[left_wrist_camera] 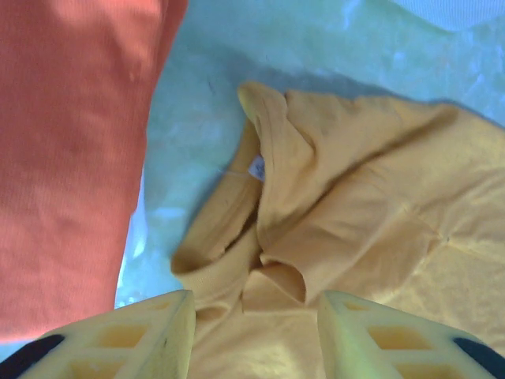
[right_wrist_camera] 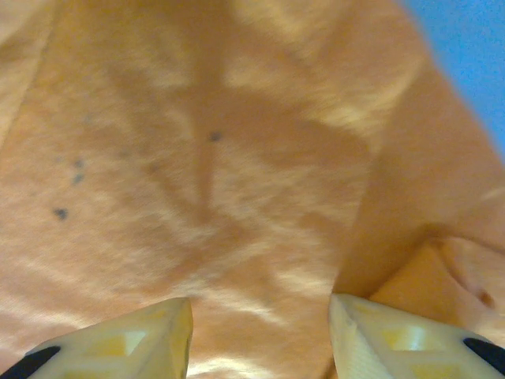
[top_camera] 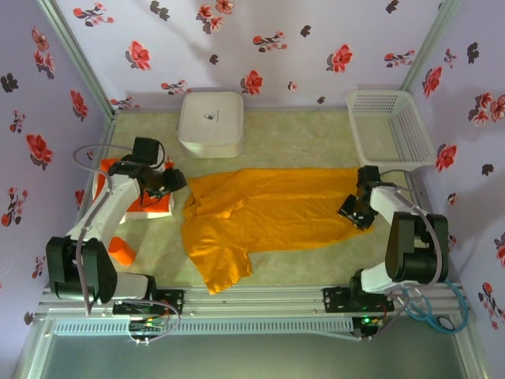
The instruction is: Fold and stack the t-shirts
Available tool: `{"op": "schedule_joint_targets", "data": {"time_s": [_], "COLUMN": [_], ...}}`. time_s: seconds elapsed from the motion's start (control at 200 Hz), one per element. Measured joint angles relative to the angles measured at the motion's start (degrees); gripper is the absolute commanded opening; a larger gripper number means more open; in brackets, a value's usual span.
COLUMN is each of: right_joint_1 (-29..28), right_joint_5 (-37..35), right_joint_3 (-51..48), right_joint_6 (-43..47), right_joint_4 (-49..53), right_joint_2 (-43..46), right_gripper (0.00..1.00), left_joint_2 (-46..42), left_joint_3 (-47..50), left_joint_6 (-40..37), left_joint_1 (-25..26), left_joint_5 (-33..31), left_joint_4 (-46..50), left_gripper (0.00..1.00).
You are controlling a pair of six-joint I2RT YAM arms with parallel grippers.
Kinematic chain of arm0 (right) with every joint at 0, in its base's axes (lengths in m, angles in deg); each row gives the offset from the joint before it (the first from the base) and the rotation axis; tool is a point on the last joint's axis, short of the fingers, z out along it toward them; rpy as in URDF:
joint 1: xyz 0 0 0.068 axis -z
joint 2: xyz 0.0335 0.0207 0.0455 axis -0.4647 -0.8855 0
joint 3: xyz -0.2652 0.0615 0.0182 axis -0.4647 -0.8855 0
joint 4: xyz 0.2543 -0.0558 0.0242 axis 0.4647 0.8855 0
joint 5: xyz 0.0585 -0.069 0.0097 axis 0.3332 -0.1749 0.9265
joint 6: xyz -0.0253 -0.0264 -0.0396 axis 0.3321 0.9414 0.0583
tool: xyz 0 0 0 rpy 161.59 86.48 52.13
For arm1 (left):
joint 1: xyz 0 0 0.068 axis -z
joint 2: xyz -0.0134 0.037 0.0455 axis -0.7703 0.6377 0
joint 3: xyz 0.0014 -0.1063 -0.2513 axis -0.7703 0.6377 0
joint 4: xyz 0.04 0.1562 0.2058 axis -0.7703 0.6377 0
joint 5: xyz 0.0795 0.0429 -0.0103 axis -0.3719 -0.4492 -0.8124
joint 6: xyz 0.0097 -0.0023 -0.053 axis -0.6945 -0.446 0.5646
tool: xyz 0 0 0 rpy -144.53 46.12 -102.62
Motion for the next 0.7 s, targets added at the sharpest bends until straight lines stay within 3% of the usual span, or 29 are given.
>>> {"op": "schedule_joint_targets", "data": {"time_s": [0.16, 0.385, 0.7], "right_joint_1": [2.2, -1.7, -7.6], "right_joint_5": [-0.7, 2.3, 4.2], "right_joint_3": [0.6, 5.3, 12.5], "right_joint_6": [0.5, 1.6, 1.4], "right_joint_4": [1.1, 1.0, -2.3], "right_joint_2": [1.4, 2.2, -1.6], "right_gripper": [0.55, 0.68, 0.65], "left_joint_2": [7.0, 16.8, 22.6], "left_joint_3": [-3.6, -7.5, -8.3], "left_joint_6": [-0.2, -0.2, 1.3], "left_joint_1": [0.0, 0.0, 0.1], "left_joint_5": [0.1, 0.7, 1.2], "left_joint_4": [-2.0, -4.3, -7.0], "left_gripper": [0.37, 0.40, 0.40]}}
